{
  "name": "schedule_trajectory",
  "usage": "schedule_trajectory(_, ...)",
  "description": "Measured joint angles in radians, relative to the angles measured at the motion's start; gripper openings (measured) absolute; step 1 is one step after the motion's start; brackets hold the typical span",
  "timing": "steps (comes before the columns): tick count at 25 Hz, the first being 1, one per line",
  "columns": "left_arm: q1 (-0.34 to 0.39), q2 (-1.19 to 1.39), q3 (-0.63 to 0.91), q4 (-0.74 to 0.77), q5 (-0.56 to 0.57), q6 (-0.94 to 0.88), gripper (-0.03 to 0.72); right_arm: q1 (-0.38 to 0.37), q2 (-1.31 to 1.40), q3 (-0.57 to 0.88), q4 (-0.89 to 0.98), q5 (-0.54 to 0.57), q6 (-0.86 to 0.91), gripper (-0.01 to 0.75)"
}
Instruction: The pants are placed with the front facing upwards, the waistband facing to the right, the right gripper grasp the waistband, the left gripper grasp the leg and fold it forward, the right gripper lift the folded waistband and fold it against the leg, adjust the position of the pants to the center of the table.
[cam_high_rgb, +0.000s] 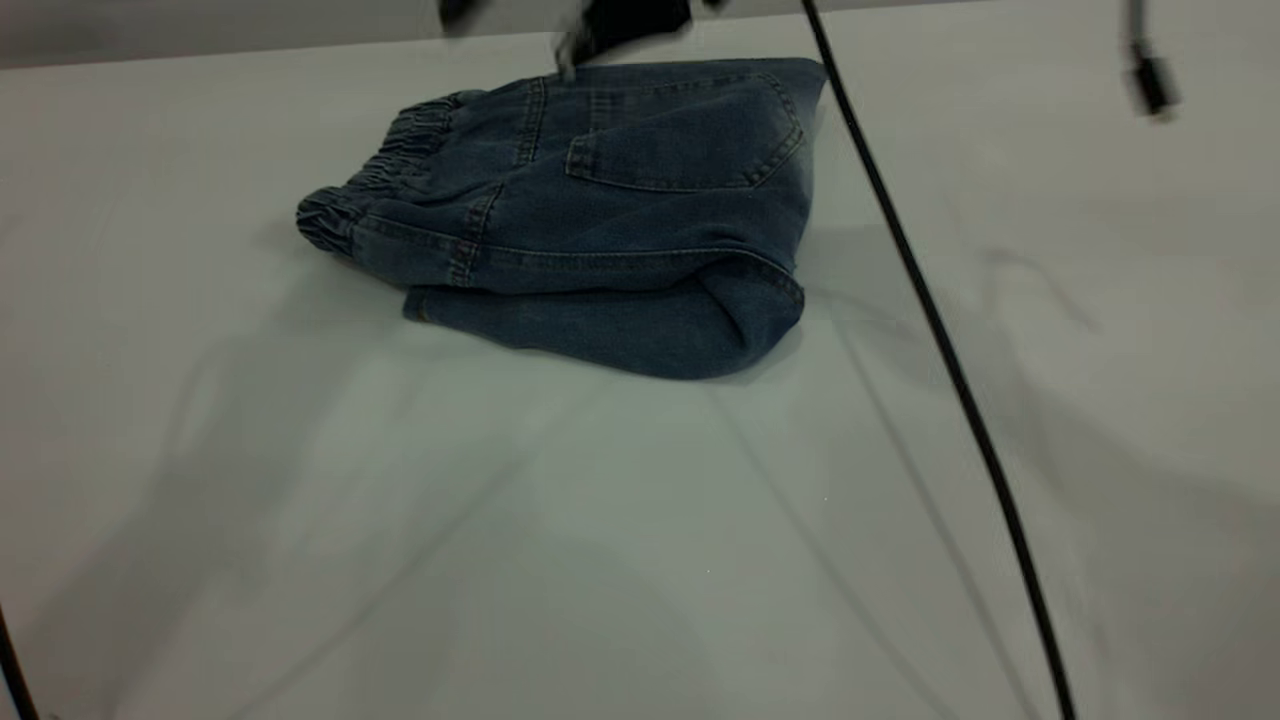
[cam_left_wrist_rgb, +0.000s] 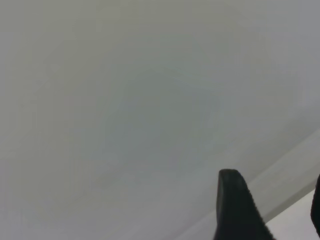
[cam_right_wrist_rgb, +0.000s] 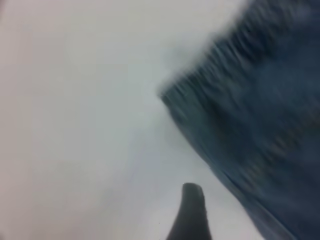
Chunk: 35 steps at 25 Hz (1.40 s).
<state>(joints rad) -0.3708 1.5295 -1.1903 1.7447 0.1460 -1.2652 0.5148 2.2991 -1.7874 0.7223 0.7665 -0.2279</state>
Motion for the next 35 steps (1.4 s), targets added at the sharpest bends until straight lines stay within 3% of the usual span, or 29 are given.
schedule_trajectory(5,0.0,-0.042,0.0,0.0,0.016,0.0,0.337,0.016,0.099,-0.133,-0.379,0.039,0.261,0.514)
schedule_trajectory(10,0.0,-0.069,-0.001,0.0,0.015,0.0,0.337,0.014,0.189,-0.277,-0.549,0.1,0.391,0.513)
schedule_trajectory(21,0.0,-0.068,-0.001,0.0,0.007,0.0,0.337,0.015,0.352,-0.566,-0.439,0.292,0.596,0.513)
schedule_trajectory(30,0.0,-0.109,0.0,0.0,0.007,0.0,0.337,0.014,0.388,-0.576,-0.584,0.321,0.877,0.513)
schedule_trajectory(35,0.0,-0.122,0.0,0.0,0.006,0.0,0.337,0.014,0.402,-0.576,-0.616,0.32,0.906,0.496)
